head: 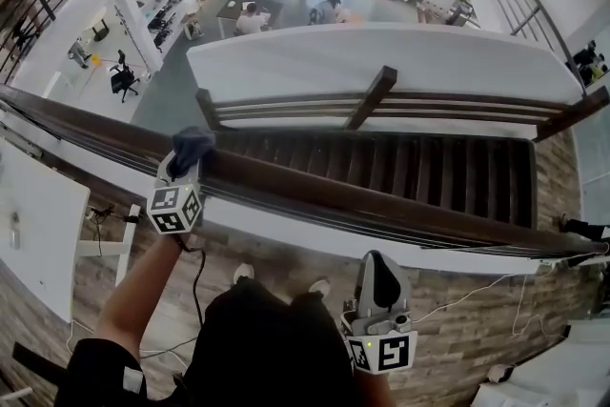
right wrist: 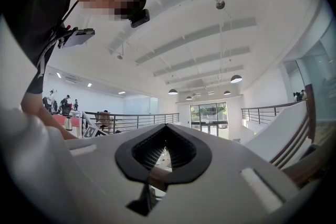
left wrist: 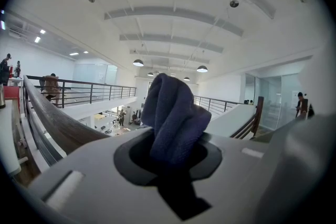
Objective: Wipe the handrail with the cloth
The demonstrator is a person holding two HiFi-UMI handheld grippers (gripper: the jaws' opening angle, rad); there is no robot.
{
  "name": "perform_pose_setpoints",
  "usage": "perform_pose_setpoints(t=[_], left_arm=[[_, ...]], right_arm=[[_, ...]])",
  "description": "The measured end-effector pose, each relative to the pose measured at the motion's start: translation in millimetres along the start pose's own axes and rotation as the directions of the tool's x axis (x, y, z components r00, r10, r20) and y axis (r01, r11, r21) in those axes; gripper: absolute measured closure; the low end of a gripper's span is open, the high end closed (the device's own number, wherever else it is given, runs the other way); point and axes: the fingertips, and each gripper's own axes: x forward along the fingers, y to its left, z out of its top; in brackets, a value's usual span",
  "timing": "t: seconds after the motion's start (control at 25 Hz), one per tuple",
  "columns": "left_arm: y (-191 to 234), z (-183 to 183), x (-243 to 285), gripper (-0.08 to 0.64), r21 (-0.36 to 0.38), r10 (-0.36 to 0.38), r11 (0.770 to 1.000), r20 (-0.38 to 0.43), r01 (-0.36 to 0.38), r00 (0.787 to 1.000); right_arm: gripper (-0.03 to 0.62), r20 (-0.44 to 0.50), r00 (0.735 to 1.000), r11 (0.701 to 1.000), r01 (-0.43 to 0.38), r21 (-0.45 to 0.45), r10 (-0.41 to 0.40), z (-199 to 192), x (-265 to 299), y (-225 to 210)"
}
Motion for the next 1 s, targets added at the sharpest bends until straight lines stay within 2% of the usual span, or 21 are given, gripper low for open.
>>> perform_pose_setpoints(t=[0.32,0.48,0.76,1.0], left_arm=[[-39,-3,1,0.483,0.033,-0.035,0.999,-0.019,0.035,0.999],[-43,-7,4,0.483,0.039,-0.013,0.999,-0.014,0.014,1.0],[-43,-5,3,0.482,0.022,0.013,1.0,-0.022,-0.012,1.0],[-55,-9,1,0.482,0.054,0.025,0.998,-0.024,-0.024,0.999]], right_arm=[[0.591,-0.046,0.998,0.999,0.034,0.018,-0.033,-13,0,-26],[0.591,-0.057,0.996,0.996,0.078,0.042,-0.076,-24,-5,-44],[0.591,-0.062,0.993,0.993,0.107,0.054,-0.103,-27,-8,-62],[0.591,-0.06,0.991,0.987,0.129,0.099,-0.123,-26,-9,-70]])
